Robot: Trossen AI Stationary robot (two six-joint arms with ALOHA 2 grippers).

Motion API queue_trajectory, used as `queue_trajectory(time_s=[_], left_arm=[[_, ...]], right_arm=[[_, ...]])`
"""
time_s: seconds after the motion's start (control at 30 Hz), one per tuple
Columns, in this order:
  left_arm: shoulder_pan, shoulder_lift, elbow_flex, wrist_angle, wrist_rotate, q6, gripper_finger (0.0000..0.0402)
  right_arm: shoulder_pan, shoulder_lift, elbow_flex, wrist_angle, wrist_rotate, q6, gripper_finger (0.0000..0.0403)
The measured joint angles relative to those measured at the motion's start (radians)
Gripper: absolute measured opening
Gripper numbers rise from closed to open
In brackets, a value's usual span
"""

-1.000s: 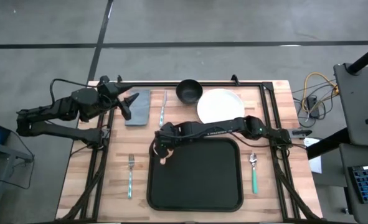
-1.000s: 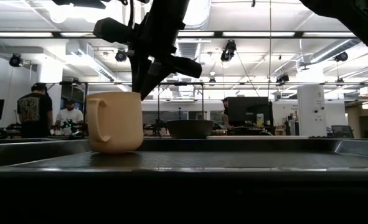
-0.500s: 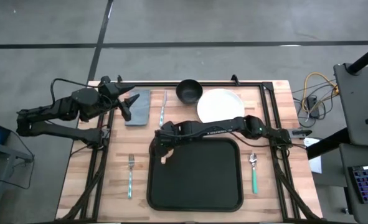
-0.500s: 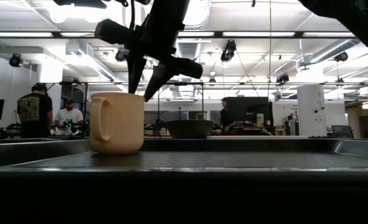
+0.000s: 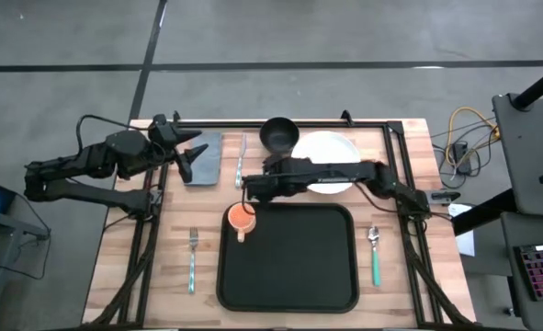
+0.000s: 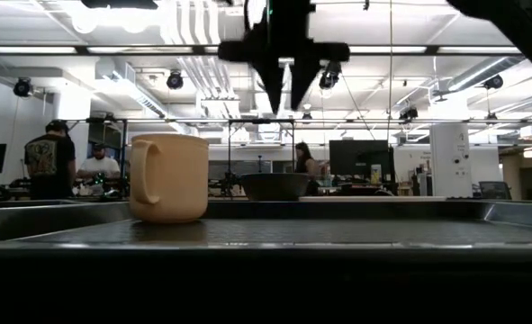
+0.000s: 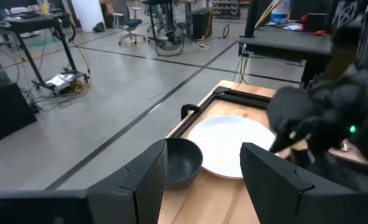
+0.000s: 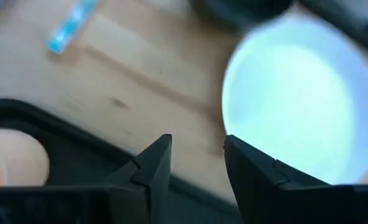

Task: Set up tray
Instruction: Put the white plate on the black serving tray to the bottom right side of the orange mug

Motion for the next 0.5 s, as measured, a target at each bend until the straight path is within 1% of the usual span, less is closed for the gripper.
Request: queue_trajectory(time_s=[0.07,0.13,0.23,0.4,0.5], left_arm=[[0.0,0.012,0.0,-0.004,0.004,0.0,0.0183],[0.0,0.018,0.0,-0.008,0.011,0.0,0.0183],[0.0,0.039,0.0,-0.008,0.051,-0.028,0.0183],[-0.001,0.071,0.0,-0.012,0.075,-0.131,0.0183],[-0.001,0.093,0.0,-0.011,0.075,-0.134,0.0183]], right_arm=[[0.004,-0.049,-0.037,-0.005,0.067,-0.028,0.0139],[-0.003,-0.108,-0.089,-0.006,0.12,-0.005,0.014],[-0.035,-0.218,-0.217,-0.011,0.127,0.033,0.0146],[-0.099,-0.44,-0.518,-0.012,0.124,0.116,0.0166],[-0.161,-0.563,-0.713,-0.01,0.125,0.159,0.018]])
